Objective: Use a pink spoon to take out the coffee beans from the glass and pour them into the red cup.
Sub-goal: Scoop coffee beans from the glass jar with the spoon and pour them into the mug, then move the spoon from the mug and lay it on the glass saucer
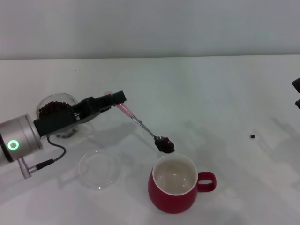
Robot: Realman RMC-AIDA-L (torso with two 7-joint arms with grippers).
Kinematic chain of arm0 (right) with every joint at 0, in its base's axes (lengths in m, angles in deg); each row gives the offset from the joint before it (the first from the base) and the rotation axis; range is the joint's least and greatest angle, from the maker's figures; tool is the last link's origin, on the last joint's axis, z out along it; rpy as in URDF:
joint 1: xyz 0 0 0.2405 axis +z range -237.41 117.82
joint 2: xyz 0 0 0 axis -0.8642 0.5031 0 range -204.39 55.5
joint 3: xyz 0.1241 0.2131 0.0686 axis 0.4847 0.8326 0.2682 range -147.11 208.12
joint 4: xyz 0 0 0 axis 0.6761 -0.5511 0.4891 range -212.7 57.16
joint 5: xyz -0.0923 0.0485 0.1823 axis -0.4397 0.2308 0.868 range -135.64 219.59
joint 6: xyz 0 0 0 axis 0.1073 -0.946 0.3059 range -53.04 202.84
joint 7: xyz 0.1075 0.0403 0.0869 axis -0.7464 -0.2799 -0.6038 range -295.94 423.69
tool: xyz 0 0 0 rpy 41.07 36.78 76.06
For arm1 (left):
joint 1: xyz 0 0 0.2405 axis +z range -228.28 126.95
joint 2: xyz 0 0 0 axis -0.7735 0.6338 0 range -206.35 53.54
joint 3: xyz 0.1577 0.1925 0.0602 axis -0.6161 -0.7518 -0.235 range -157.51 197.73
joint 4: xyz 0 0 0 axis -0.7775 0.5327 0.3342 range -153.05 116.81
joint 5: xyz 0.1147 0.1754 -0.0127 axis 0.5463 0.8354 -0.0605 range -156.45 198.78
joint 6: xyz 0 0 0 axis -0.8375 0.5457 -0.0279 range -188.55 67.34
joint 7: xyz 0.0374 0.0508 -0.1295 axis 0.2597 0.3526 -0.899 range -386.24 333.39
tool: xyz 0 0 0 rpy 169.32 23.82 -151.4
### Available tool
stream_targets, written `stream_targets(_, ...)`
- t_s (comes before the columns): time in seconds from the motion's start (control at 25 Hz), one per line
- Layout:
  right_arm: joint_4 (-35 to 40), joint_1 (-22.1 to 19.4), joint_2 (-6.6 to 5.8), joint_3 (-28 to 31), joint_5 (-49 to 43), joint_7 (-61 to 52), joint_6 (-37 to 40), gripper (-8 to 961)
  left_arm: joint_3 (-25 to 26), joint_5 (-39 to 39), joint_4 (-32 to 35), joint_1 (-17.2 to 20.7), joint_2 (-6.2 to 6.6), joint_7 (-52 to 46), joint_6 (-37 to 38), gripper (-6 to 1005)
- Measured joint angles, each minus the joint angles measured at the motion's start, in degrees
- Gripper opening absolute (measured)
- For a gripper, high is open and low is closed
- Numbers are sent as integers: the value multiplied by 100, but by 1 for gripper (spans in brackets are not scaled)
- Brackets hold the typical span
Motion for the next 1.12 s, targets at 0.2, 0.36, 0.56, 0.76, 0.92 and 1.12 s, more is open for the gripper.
stream_targets(0.2,0,13,0,0,5,-5,0,651,-64,224,186,-73,-19,158,27,126)
stream_targets(0.36,0,27,0,0,9,-8,-12,651,-286,285,540,-87,-77,295,90,126)
stream_targets(0.56,-7,29,0,1,29,-18,-40,651,-684,368,735,-303,-85,295,55,125)
stream_targets(0.76,-89,36,0,29,47,0,-63,651,-716,612,753,-523,-88,294,-91,125)
stream_targets(0.92,-90,38,0,38,48,2,-63,651,-751,820,980,-598,-91,305,-157,125)
stream_targets(1.12,-89,39,0,42,48,4,-69,651,-763,933,1248,-646,-99,285,-163,126)
